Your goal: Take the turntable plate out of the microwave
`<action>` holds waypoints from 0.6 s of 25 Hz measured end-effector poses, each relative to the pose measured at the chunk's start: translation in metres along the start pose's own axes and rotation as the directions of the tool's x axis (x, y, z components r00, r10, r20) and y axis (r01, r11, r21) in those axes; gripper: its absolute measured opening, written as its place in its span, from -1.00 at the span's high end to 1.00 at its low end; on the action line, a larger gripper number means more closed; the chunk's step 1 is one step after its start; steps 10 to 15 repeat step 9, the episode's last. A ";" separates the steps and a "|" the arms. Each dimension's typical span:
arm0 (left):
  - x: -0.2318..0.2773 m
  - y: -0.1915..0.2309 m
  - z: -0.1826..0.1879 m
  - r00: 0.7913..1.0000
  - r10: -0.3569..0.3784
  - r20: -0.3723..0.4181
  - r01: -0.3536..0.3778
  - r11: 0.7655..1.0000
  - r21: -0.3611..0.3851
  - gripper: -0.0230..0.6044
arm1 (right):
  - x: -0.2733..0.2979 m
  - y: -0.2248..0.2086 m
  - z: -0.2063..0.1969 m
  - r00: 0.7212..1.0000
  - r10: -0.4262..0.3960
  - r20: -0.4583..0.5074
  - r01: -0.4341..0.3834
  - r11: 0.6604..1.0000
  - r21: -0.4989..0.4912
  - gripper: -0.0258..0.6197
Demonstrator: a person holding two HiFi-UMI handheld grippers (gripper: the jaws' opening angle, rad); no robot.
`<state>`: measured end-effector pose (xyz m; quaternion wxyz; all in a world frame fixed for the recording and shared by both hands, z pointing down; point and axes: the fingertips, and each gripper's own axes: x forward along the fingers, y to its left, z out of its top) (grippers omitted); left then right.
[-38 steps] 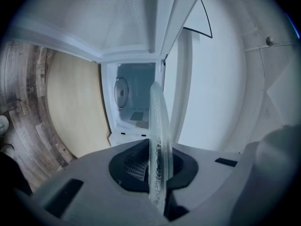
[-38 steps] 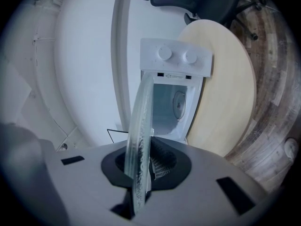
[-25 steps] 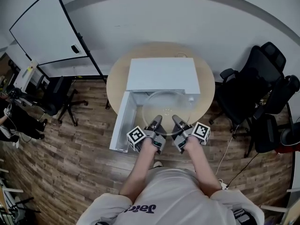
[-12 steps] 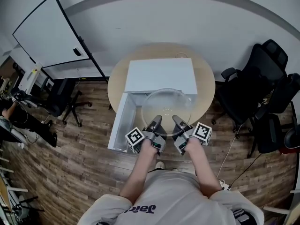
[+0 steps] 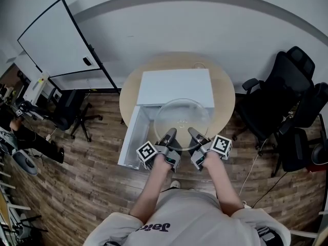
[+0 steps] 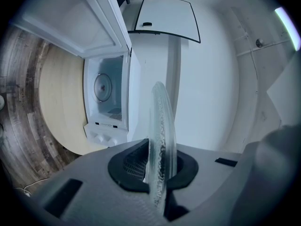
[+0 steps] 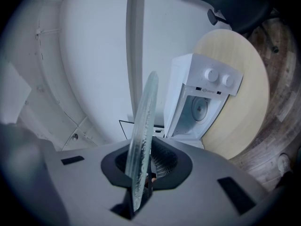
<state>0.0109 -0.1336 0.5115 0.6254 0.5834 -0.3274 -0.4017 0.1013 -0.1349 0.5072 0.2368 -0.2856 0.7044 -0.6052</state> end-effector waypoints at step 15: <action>-0.001 -0.006 -0.006 1.000 0.005 0.001 -0.005 1.000 0.011 0.82 | -0.004 0.008 0.002 1.000 0.019 -0.010 -0.019 1.000 -0.002 0.82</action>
